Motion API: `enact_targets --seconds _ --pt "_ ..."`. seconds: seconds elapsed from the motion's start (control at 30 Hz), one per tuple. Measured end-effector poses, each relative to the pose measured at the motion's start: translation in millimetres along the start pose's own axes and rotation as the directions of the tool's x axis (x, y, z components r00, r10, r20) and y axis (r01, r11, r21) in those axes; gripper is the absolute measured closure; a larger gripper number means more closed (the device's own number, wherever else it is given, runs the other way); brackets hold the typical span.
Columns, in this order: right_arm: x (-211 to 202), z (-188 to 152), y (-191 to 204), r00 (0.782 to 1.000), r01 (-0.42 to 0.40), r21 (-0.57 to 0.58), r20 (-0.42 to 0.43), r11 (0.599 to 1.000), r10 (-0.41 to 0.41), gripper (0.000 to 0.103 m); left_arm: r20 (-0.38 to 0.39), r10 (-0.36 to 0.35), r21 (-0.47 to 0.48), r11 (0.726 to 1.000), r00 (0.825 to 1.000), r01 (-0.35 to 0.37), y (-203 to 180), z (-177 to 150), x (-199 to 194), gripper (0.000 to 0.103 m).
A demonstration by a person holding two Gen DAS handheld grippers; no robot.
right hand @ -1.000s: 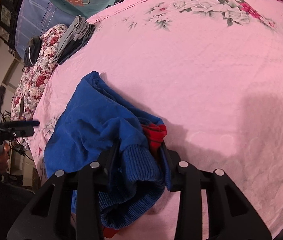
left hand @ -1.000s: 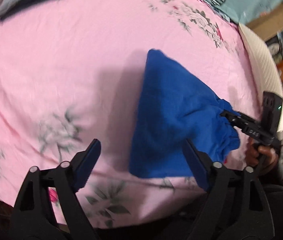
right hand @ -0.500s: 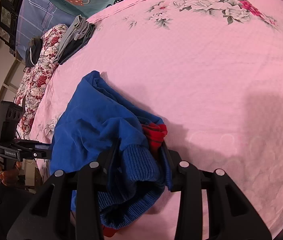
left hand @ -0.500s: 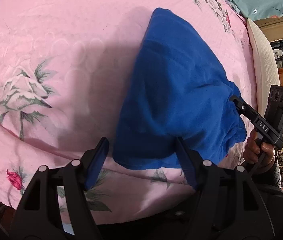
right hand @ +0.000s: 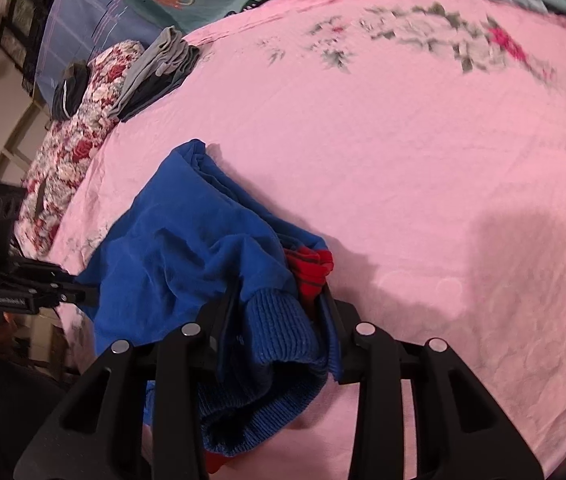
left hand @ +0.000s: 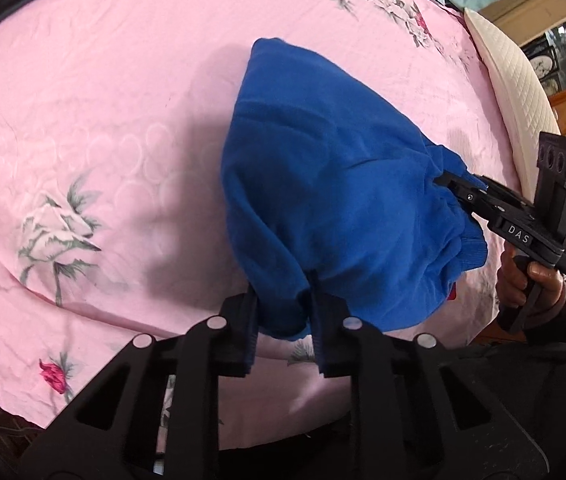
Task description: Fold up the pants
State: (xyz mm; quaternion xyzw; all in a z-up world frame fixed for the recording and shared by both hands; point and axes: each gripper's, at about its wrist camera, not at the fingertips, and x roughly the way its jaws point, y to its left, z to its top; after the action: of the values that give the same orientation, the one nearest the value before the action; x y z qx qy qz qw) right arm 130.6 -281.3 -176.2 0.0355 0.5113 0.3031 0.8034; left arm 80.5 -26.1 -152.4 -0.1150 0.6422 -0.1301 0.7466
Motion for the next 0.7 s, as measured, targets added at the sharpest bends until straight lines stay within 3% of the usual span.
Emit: enact_targets --seconds 0.27,0.43,0.7 --pt "-32 -1 35 0.988 0.109 -0.112 0.119 0.988 -0.096 0.072 0.073 0.023 0.067 0.997 0.997 -0.028 -15 2 -33 0.084" --pt "-47 14 64 0.963 0.218 -0.190 0.203 0.957 -0.179 0.073 0.133 -0.012 0.115 0.993 0.991 -0.004 -9 9 -61 0.084" --pt "-34 52 134 0.916 0.345 -0.160 0.271 0.925 -0.295 0.073 0.233 -0.060 0.213 0.977 0.971 0.009 39 24 -102 0.084"
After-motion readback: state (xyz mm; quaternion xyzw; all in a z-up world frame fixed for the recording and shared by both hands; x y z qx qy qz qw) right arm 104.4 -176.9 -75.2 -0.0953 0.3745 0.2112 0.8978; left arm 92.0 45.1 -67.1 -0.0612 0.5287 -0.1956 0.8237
